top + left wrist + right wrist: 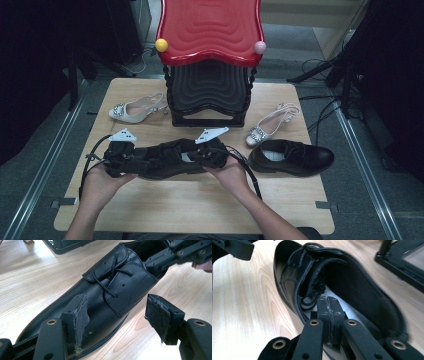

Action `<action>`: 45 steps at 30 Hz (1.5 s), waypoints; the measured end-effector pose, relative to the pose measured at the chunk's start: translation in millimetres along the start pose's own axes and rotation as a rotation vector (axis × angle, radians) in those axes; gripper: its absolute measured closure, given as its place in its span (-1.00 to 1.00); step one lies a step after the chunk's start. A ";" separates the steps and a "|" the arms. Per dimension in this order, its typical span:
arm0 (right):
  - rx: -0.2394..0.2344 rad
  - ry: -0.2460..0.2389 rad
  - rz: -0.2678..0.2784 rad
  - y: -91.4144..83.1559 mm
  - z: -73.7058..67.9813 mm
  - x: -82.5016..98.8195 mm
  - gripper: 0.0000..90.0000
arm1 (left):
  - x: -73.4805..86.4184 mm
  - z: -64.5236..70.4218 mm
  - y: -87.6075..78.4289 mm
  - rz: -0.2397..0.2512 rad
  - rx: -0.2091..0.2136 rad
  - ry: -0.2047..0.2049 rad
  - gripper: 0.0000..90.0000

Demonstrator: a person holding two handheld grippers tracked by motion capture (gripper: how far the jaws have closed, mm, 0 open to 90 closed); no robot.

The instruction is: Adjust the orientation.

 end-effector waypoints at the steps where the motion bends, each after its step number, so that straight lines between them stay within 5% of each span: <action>1: -0.003 -0.004 -0.004 2.0 -1.2 -0.1 1.00 | -0.1 0.0 0.0 0.002 0.001 0.000 -0.24; 24: -0.047 0.042 -0.034 -13.0 -26.3 12.6 1.00 | -5.4 10.1 19.3 -0.044 0.041 0.060 -0.24; 36: -0.029 0.067 -0.056 -22.1 -36.6 22.0 1.00 | -10.9 19.7 34.8 -0.073 0.071 0.102 -0.25; 39: -0.028 0.076 -0.057 -24.1 -37.3 22.6 1.00 | -12.7 20.0 37.3 -0.066 0.068 0.101 -0.25; 43: -0.023 0.081 -0.046 -27.3 -35.6 23.3 1.00 | -22.7 18.6 37.0 0.007 0.076 0.097 -0.17; 45: -0.015 0.085 -0.065 -28.9 -33.7 26.3 1.00 | -22.3 18.3 38.1 -0.006 0.086 0.087 -0.10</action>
Point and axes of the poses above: each handheld gripper's, and its own axes: y roughly forward along the jaws, x roughly out of its underside, z roughly to its right, the point moved 10 cm from there along y, roughly forward along the jaws, and after that the axes turned 11 degrees about -y, right-handed, at the moved point
